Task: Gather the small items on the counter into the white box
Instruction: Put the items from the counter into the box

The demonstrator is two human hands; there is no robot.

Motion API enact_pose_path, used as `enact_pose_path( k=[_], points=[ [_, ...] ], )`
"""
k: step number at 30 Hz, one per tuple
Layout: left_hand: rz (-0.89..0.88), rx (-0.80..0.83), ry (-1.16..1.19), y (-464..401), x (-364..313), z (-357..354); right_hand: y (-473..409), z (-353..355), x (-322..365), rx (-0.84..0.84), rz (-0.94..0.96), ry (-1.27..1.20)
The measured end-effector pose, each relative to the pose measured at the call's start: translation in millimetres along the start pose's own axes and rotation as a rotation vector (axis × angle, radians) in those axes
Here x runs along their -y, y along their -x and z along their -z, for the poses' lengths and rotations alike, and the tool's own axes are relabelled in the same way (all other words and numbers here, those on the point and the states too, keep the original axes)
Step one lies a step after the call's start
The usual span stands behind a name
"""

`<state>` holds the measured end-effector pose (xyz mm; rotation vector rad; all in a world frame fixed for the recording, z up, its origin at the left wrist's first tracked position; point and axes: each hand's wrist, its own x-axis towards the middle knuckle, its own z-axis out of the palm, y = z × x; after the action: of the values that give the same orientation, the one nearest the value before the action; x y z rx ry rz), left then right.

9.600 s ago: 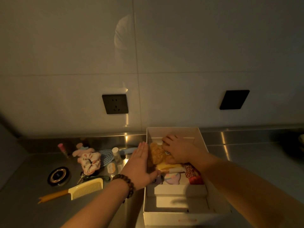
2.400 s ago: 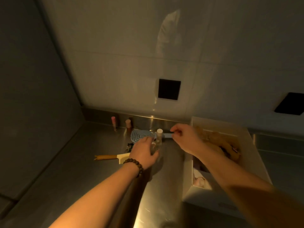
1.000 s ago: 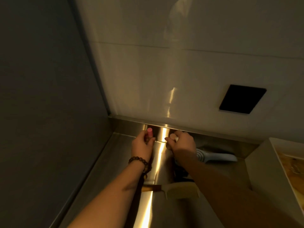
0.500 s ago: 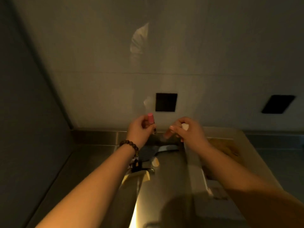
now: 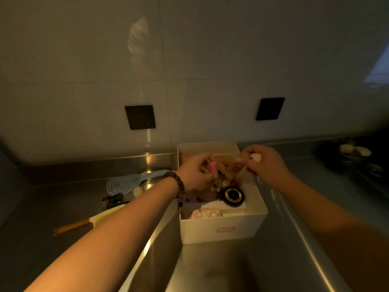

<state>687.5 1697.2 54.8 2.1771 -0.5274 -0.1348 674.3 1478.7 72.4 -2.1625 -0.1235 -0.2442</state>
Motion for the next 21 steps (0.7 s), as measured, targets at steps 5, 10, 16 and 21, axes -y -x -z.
enact_pose_path(
  k=[5, 10, 16, 21],
  points=[
    [-0.024, 0.231, -0.260, -15, 6, -41, 11, 10, -28, 0.063, -0.045, -0.017],
    [0.009, 0.426, -0.410, -17, 24, -62, 16, 2, -43, 0.121, -0.066, 0.014],
    [0.038, 0.507, -0.457, -16, 39, -71, 14, -9, -38, 0.191, -0.046, 0.054],
    [0.060, 0.388, -0.315, -19, 34, -61, 11, -13, -31, 0.233, -0.029, 0.125]
  ],
)
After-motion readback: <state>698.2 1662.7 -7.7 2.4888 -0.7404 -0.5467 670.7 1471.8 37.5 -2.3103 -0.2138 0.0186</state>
